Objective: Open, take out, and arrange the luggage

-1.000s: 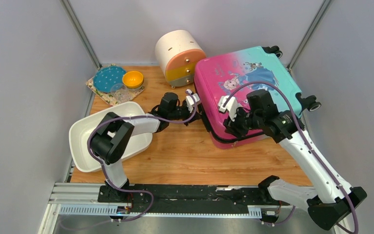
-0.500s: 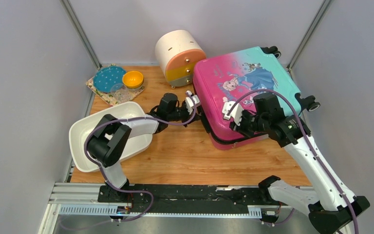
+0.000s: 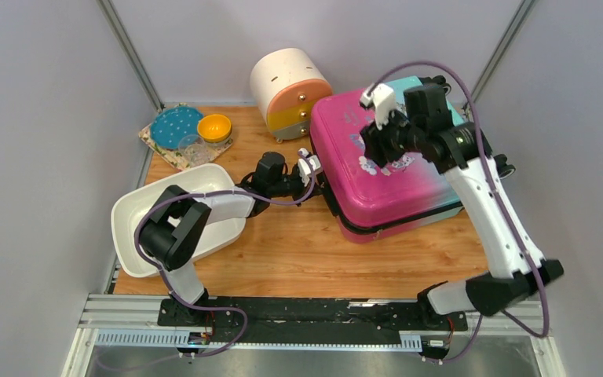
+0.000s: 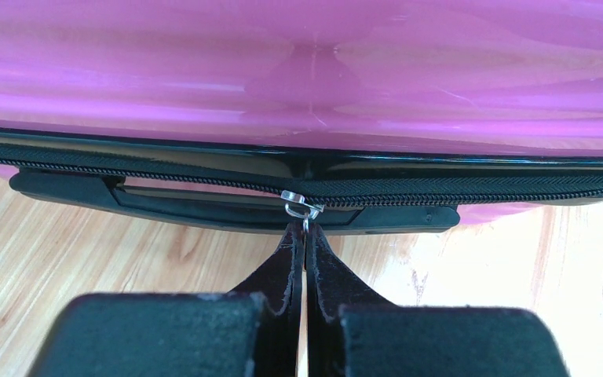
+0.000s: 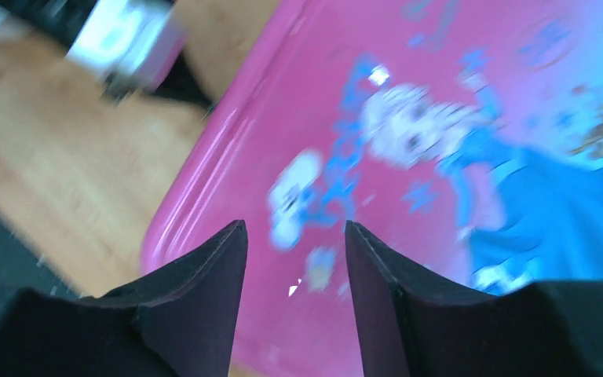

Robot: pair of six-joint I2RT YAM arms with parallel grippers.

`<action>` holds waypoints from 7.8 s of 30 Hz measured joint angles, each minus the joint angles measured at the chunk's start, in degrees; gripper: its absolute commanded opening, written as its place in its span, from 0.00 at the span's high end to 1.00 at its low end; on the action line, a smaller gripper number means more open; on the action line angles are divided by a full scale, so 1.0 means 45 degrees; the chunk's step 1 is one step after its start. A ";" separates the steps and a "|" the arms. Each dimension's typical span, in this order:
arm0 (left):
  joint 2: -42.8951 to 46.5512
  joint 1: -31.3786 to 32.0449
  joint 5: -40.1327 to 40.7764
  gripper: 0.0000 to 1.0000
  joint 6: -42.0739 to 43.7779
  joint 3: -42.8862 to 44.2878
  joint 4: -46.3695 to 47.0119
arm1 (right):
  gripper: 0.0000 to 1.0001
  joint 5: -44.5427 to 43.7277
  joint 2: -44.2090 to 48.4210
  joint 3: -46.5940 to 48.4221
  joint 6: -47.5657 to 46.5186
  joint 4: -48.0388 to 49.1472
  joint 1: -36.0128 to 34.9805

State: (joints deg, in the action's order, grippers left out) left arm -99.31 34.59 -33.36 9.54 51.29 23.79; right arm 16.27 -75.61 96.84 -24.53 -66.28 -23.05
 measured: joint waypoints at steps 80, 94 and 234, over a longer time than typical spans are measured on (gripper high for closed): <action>0.0675 -0.1020 0.0486 1.00 0.1540 -0.1404 0.1579 | 0.32 0.2705 -0.5979 0.0044 -0.1569 0.8621 0.0695; -0.0180 -0.1316 -0.0097 1.00 0.2618 -0.0525 0.1617 | 0.30 -0.3929 -0.8296 0.6217 0.2783 0.6761 0.6397; -0.2691 -0.1350 -0.1710 1.00 0.5440 0.1530 0.3667 | 0.29 0.4697 -0.5328 -0.1360 -0.3283 0.7995 -0.0015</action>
State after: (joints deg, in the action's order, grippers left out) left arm -111.42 28.51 -41.06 34.02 58.17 40.29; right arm 37.41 -99.59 90.72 -39.31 -30.30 -23.11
